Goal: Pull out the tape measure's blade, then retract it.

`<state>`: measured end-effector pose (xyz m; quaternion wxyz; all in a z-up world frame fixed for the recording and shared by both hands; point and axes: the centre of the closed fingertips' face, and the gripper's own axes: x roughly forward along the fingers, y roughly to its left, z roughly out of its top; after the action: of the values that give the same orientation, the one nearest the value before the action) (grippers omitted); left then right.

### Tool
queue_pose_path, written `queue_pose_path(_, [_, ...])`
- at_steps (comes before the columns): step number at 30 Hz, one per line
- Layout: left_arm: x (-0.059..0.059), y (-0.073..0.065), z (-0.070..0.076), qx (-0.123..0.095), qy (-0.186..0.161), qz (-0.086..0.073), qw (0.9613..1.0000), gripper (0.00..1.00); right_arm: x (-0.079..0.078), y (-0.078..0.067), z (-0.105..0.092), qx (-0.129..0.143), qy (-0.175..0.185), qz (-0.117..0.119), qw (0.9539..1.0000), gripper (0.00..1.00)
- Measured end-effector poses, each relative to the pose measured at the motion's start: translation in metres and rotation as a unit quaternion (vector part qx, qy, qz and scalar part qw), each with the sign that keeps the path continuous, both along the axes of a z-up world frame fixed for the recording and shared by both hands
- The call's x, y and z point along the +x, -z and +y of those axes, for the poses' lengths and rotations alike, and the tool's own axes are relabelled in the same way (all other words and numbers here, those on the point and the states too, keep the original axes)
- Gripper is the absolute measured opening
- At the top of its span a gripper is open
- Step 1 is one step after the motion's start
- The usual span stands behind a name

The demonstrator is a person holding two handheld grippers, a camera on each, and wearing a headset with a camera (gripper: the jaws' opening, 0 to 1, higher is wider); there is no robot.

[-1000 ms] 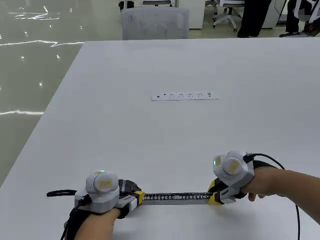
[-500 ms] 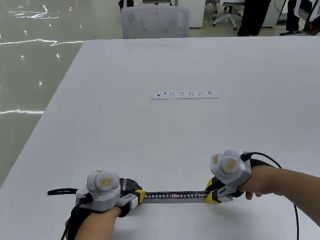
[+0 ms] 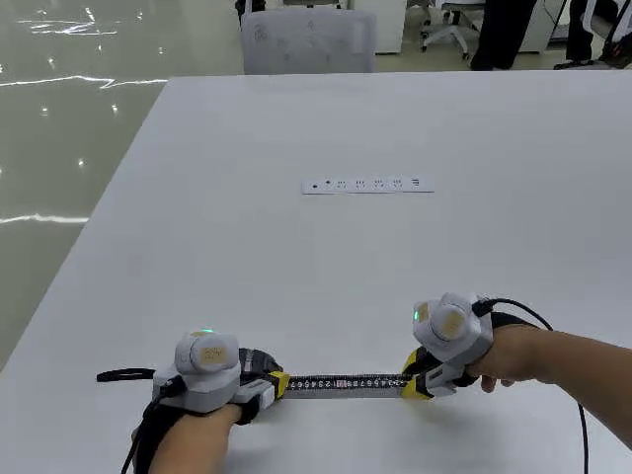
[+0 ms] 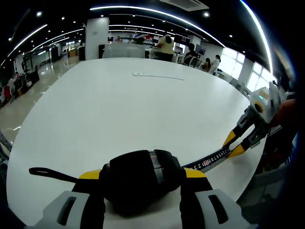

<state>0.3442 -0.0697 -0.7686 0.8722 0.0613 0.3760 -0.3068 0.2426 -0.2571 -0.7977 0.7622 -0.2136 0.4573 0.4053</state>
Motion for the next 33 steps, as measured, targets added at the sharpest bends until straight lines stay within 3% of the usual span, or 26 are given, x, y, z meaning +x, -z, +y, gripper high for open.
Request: queue_pose_path(33, [-0.001,0.0,0.0,0.001,0.0,0.003,1.0,0.6,0.007,0.0,0.016,0.01,0.0,0.0,1.0,0.14])
